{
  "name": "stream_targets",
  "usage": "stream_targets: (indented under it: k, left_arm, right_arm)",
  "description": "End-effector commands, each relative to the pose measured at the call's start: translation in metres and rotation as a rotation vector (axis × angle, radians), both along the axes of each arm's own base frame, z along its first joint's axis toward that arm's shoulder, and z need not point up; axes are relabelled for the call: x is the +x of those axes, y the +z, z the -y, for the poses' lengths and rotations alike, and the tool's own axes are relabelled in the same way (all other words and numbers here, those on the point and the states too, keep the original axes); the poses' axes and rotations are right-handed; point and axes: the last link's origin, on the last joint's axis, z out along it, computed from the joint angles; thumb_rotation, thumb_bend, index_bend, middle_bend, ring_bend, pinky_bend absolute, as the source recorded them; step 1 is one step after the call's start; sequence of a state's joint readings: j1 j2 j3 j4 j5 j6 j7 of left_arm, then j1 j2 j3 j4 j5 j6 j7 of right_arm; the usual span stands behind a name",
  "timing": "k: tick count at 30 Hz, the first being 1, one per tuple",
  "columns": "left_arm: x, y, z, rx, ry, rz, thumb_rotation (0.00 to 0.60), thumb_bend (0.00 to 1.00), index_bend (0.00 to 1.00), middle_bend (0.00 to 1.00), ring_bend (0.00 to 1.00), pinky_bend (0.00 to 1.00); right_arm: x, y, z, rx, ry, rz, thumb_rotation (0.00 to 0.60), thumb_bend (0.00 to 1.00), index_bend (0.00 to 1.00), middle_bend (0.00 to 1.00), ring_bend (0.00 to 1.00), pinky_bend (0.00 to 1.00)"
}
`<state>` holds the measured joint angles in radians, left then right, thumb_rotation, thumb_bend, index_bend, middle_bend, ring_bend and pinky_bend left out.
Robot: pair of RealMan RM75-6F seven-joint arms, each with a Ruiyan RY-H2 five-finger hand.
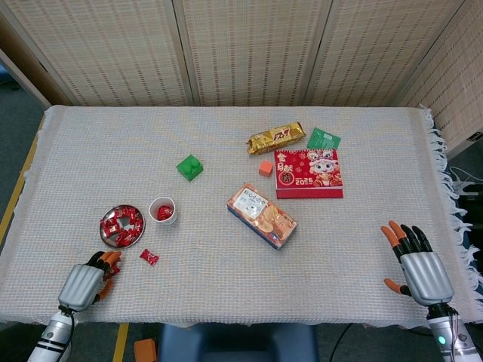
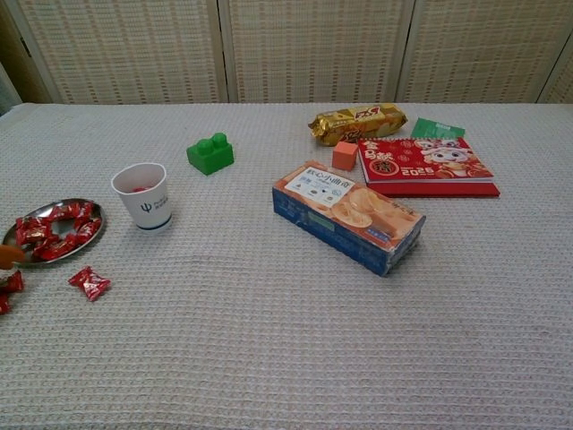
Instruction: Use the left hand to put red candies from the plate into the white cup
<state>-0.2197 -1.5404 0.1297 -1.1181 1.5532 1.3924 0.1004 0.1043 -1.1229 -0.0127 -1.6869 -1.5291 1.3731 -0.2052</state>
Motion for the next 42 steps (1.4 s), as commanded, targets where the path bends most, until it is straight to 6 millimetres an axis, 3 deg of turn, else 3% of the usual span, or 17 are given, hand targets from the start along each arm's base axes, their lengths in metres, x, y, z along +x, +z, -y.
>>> stream_targets:
  k: [1, 8, 29, 42]
  left_arm:
    - [-0.001, -0.007, -0.002, -0.004, 0.003, -0.019, 0.600, 0.37, 0.14, 0.19, 0.18, 0.73]
    - [-0.005, -0.009, -0.010, 0.016, 0.010, -0.041, 0.600, 0.37, 0.17, 0.20, 0.19, 0.75]
    - [-0.013, -0.012, -0.012, 0.011, 0.030, -0.052, 0.600, 0.37, 0.40, 0.37, 0.37, 0.88]
    - [-0.013, -0.013, -0.012, 0.012, 0.024, -0.037, 0.600, 0.39, 0.47, 0.47, 0.45, 0.92]
  right_arm:
    - [0.000, 0.000, 0.000, 0.001, -0.002, 0.000, 0.600, 0.02, 0.00, 0.00, 0.00, 0.06]
    - [-0.001, 0.001, 0.001, -0.006, -0.005, 0.000, 0.600, 0.02, 0.00, 0.00, 0.00, 0.06]
    - [-0.001, 0.001, 0.000, -0.008, -0.006, -0.004, 0.600, 0.02, 0.00, 0.00, 0.00, 0.06]
    - [-0.001, 0.000, 0.001, -0.005, -0.008, -0.007, 0.600, 0.02, 0.00, 0.00, 0.00, 0.06]
